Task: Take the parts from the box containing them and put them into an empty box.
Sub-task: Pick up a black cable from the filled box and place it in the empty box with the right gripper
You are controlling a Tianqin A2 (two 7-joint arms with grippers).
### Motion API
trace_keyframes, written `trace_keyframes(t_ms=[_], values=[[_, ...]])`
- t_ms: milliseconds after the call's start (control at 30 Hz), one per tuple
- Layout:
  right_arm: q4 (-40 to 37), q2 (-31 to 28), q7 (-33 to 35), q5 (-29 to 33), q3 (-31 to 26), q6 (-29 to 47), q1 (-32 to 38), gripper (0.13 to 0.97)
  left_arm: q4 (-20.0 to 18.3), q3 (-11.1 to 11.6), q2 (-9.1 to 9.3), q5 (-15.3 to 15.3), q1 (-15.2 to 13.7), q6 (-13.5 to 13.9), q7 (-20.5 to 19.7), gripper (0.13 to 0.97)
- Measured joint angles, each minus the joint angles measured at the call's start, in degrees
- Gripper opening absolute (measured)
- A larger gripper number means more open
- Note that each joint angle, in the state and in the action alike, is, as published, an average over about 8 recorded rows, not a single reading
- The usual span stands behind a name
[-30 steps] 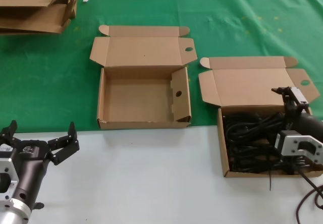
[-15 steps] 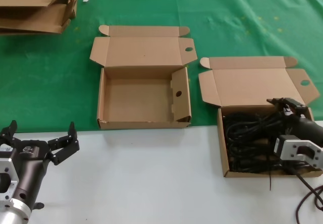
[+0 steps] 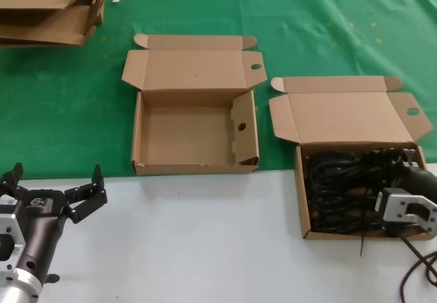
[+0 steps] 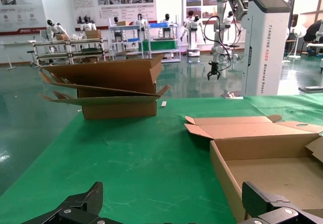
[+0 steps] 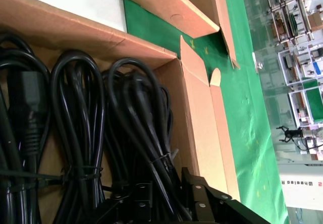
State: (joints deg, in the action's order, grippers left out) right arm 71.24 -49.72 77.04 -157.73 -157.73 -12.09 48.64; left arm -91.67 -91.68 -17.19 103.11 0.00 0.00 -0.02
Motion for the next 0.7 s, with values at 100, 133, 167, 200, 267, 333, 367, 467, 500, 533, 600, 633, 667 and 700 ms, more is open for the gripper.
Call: trace_keyframes(t_ms=[100, 133, 167, 200, 267, 333, 367, 467, 500, 533, 600, 633, 667, 700], values=[[0.59, -0.35, -0.17, 0.0, 0.0, -0.35, -0.14, 0.289, 0.0, 0.0, 0.0, 0.0, 0.0, 0.0, 0.0, 0.966], [0.93, -0.51, -0.22, 0.0, 0.0, -0.52, -0.18, 0.278, 0.0, 0.0, 0.0, 0.0, 0.0, 0.0, 0.0, 0.966], [1.33, -0.71, -0.28, 0.0, 0.0, -0.71, -0.21, 0.267, 0.0, 0.0, 0.0, 0.0, 0.0, 0.0, 0.0, 0.966], [1.81, -0.94, -0.34, 0.0, 0.0, -0.94, -0.24, 0.256, 0.0, 0.0, 0.0, 0.0, 0.0, 0.0, 0.0, 0.966], [3.07, -1.55, -0.5, 0.0, 0.0, -1.49, -0.27, 0.234, 0.0, 0.0, 0.0, 0.0, 0.0, 0.0, 0.0, 0.966], [4.85, -2.42, -0.79, 0.0, 0.0, -2.24, -0.29, 0.223, 0.0, 0.0, 0.0, 0.0, 0.0, 0.0, 0.0, 0.966], [5.92, -2.94, -0.98, 0.0, 0.0, -2.68, -0.3, 0.223, 0.0, 0.0, 0.0, 0.0, 0.0, 0.0, 0.0, 0.966], [10.01, -4.79, -1.75, 0.0, 0.0, -4.38, -0.36, 0.223, 0.0, 0.0, 0.0, 0.0, 0.0, 0.0, 0.0, 0.966], [11.53, -5.42, -2.04, 0.0, 0.0, -5.02, -0.36, 0.222, 0.0, 0.0, 0.0, 0.0, 0.0, 0.0, 0.0, 0.966], [13.03, -6.0, -2.32, 0.0, 0.0, -5.65, -0.35, 0.222, 0.0, 0.0, 0.0, 0.0, 0.0, 0.0, 0.0, 0.966], [15.88, -6.85, -2.74, 0.0, 0.0, -6.89, -0.26, 0.221, 0.0, 0.0, 0.0, 0.0, 0.0, 0.0, 0.0, 0.966], [17.22, -7.07, -2.86, 0.0, 0.0, -7.47, -0.17, 0.221, 0.0, 0.0, 0.0, 0.0, 0.0, 0.0, 0.0, 0.966], [18.39, -7.11, -2.89, 0.0, 0.0, -7.98, -0.06, 0.22, 0.0, 0.0, 0.0, 0.0, 0.0, 0.0, 0.0, 0.966], [19.43, -6.97, -2.83, 0.0, 0.0, -8.42, 0.07, 0.22, 0.0, 0.0, 0.0, 0.0, 0.0, 0.0, 0.0, 0.966]])
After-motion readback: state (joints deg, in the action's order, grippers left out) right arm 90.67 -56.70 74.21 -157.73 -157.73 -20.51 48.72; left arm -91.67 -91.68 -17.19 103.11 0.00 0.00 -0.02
